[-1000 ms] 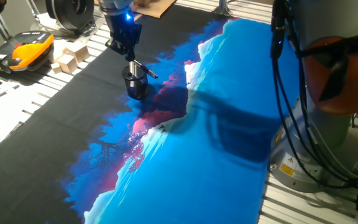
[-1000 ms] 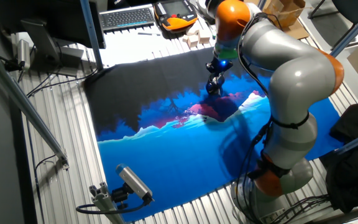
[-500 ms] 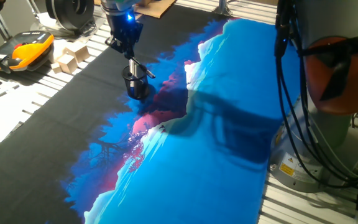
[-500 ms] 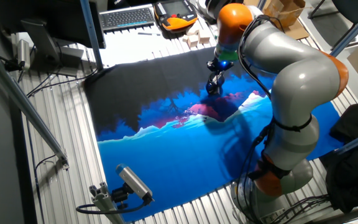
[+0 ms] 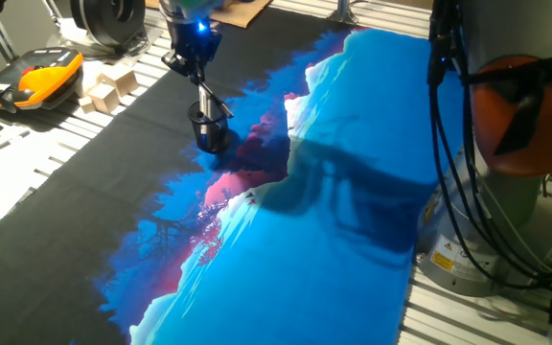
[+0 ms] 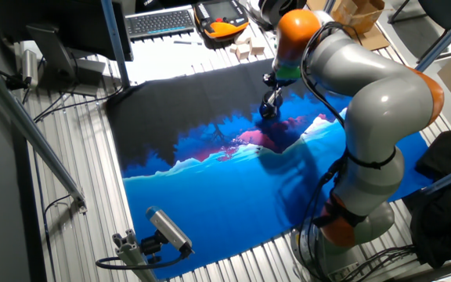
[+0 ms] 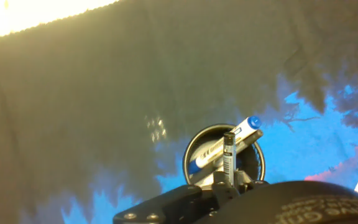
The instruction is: Put the pen into the pen holder
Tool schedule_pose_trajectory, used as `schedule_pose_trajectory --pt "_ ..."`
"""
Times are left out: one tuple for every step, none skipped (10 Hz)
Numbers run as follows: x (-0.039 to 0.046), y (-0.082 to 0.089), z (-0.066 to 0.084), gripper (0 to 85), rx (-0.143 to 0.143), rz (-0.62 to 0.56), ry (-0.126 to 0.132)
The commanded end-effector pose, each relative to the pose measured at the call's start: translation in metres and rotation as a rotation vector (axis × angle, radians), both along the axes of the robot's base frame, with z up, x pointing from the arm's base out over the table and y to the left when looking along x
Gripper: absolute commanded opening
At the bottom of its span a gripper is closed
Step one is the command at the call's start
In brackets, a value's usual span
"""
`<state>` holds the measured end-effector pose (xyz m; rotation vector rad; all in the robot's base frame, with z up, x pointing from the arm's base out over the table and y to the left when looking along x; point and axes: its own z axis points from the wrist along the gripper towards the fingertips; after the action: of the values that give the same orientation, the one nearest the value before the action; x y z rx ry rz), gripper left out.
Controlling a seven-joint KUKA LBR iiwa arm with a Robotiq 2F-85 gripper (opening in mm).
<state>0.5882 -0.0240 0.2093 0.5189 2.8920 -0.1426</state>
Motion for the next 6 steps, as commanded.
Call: schedule_pose_trajectory --pt "0.001 0.0 -0.001 0.0 -0.003 -0.008 -0.009" --pt "0.0022 -0.002 -0.001 0.0 -0.003 -0.018 -0.02" --pt "0.0037 -0.005 -0.002 0.0 -0.005 -0.025 -0.029" --pt "0.0063 -0.009 -0.004 0.0 0.004 -0.033 -0.04" --pt "0.0091 -0.011 -0.007 0.0 0.001 -0.035 -0.044" --pt "0.0118 -0.013 -0.009 0.0 -0.001 -0.037 -0.045"
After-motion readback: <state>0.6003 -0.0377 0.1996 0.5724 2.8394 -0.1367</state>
